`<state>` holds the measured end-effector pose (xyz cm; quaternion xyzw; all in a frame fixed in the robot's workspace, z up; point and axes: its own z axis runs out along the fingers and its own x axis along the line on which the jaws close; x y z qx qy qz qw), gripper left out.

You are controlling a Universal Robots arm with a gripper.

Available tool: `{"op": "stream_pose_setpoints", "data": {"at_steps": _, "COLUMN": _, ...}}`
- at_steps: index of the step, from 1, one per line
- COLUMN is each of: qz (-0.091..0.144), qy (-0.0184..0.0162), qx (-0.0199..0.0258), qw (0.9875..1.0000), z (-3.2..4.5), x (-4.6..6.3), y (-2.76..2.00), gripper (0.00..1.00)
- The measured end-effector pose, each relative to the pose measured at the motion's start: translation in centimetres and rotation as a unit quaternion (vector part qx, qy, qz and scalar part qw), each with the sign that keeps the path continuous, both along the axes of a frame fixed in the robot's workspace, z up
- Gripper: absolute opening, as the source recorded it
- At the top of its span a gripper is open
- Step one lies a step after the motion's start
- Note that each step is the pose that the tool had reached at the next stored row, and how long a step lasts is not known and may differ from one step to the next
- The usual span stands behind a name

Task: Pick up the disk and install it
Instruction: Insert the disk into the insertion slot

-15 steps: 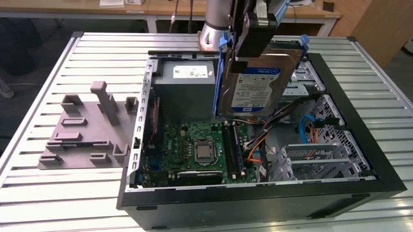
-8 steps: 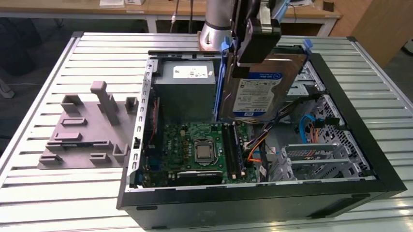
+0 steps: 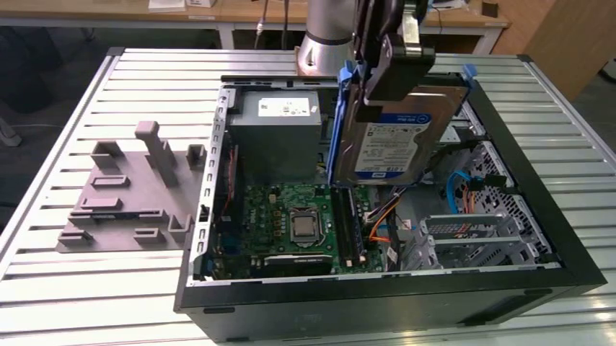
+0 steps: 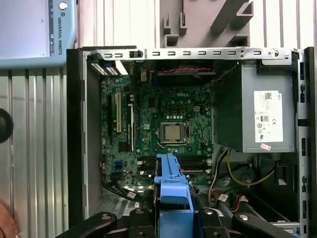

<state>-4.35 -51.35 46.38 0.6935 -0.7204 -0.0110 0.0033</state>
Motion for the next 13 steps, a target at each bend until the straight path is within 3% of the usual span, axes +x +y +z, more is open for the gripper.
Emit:
{"op": "stream_pose_setpoints", "data": {"at_steps": 7, "qz": 0.000, "qy": 0.0000, "qx": -0.0006, "qw": 1.0000, "z": -0.08, "x": 0.4, "y": -1.28, "gripper": 0.36}}
{"op": "stream_pose_setpoints", "data": {"at_steps": 13, "qz": 0.000, "qy": 0.0000, "qx": -0.0013, "qw": 1.0000, "z": -0.14, "x": 1.5, "y": -1.77, "gripper": 0.36}}
